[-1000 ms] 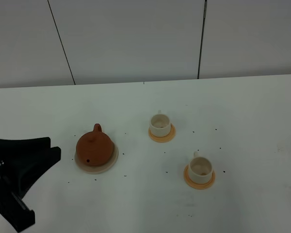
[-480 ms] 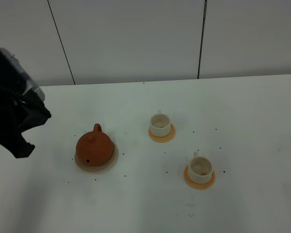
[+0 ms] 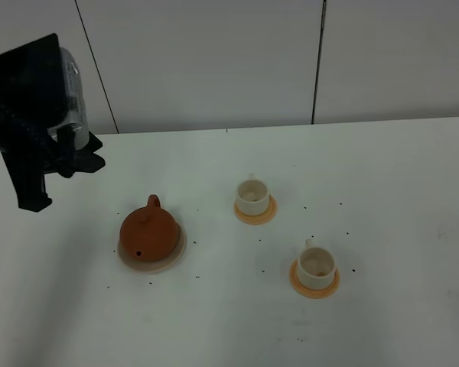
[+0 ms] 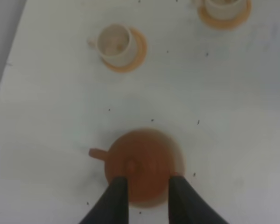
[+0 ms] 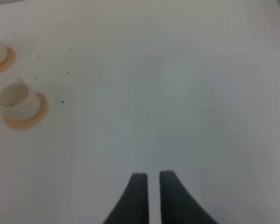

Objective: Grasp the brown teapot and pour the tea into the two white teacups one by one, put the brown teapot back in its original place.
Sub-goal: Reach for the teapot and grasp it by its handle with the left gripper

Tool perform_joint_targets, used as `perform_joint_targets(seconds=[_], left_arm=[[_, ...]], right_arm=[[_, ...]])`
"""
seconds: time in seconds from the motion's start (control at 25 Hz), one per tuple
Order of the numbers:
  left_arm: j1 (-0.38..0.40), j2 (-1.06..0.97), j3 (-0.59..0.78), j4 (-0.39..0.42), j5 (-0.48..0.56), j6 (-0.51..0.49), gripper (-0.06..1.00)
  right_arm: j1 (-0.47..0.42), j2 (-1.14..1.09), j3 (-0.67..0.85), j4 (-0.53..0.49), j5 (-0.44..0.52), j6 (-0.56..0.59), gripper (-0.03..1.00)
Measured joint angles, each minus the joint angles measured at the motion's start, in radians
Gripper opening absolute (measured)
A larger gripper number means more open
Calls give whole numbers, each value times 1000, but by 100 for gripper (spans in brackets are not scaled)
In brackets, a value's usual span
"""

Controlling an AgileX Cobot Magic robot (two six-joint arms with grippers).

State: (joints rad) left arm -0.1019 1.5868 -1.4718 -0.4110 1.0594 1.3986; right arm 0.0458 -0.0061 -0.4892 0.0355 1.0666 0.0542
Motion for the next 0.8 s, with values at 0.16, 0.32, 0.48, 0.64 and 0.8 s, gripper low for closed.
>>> perform_joint_targets(seconds=[0.16,0.32,0.48,0.64,0.8], left_arm=[[0,102,-6,15,26,5,28],[-7,163,-6,23,31,11,28],[-9,166,-7,23,37,12,28],[-9,165,-8,23,42,21,28],[-9,165,-8,-11,55,69,26]], right_arm=[[0,0,0,1,0,0,6],[0,0,0,1,0,0,6],[0,0,0,1,0,0,6],[0,0,0,1,0,0,6],[0,0,0,1,0,0,7]])
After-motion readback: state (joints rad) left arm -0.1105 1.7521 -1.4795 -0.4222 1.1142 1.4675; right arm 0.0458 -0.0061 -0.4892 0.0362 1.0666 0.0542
